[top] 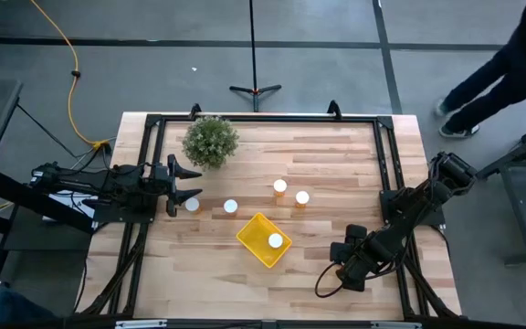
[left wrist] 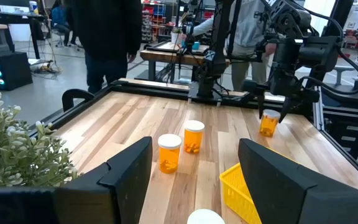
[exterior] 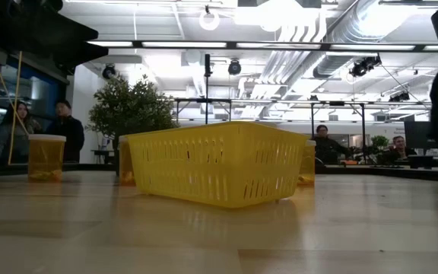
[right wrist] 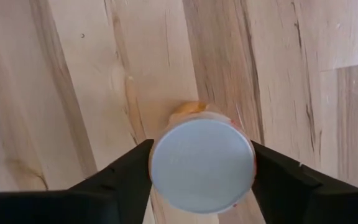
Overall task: Pick and place pill bottles into a basket
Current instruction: Put the pill bottle into the yellow transparent bin
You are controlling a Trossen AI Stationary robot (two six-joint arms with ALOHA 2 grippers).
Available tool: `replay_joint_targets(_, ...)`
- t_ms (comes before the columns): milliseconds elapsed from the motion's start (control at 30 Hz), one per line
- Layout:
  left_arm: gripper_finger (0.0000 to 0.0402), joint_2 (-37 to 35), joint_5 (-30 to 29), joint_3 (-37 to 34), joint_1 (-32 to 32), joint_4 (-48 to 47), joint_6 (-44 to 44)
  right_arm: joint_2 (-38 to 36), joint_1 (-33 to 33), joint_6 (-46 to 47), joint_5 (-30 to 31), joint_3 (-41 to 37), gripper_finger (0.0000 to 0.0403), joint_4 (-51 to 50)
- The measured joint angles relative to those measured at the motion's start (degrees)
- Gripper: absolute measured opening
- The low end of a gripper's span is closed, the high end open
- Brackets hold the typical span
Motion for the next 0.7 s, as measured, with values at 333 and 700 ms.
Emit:
replay_joint_targets(333,0.0276,-0.02,0.0,0.0,0.01,0.0,0.02,0.0,-0.08,-0.02,-0.39,0.04,0.0217,0.0)
replay_joint_targets(700,0.0276,0.0,0.0,0.0,-0.01,0.0,0.0,0.0,-3.61,-2.67,-3.73,0.15,0.021,3.0)
